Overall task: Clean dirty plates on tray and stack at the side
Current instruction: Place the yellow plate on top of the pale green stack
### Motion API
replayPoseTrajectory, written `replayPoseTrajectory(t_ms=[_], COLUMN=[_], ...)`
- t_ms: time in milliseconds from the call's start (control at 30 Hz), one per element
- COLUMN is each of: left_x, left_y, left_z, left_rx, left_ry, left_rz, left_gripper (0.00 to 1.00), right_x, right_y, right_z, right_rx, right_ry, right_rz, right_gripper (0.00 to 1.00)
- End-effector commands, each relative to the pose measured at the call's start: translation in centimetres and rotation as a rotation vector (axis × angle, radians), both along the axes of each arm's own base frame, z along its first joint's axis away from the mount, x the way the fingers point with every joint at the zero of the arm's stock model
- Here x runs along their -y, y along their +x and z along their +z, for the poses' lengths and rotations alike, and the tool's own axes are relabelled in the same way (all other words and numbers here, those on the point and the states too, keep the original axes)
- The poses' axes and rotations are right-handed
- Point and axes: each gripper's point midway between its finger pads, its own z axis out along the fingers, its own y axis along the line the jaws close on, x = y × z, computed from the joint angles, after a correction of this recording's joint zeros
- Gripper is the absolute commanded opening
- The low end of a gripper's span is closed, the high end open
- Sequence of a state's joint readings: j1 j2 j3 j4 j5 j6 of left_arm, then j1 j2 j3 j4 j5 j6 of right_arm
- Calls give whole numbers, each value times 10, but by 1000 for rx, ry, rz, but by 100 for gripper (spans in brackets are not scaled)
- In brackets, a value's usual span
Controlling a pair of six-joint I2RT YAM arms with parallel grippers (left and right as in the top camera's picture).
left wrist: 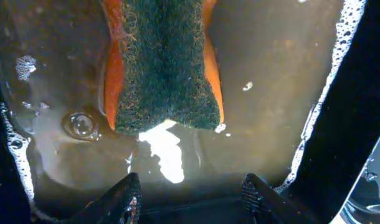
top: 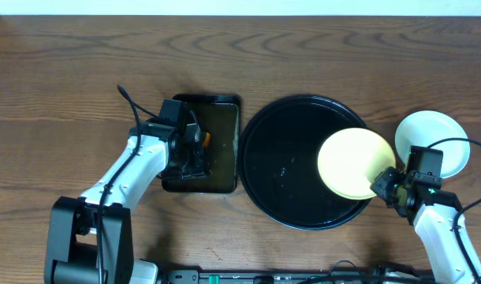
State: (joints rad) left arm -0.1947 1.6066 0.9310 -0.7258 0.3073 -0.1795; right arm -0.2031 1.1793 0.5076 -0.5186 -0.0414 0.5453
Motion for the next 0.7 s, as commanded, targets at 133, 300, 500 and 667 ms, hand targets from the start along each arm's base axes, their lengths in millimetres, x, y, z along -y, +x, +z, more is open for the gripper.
replayPoseTrajectory(t_ms=[133,300,500,667], left_x=[0,0,0,0], left_y=[5,5,5,6], left_z=[4,4,4,4], left_rx=[16,16,16,23], left_ry=[7,7,7,5], left_rz=[-1,-1,-1,-1], left_gripper=[53,53,53,53], right_x=[-3,0,46,100], right_y=[18,48,63,47], right_z=[6,34,65,70], right_rx=[86,236,312,334], right_ry=[41,30,-58,-74], right_rz=[-18,-4,-181,-412], right_gripper=[1,1,1,1])
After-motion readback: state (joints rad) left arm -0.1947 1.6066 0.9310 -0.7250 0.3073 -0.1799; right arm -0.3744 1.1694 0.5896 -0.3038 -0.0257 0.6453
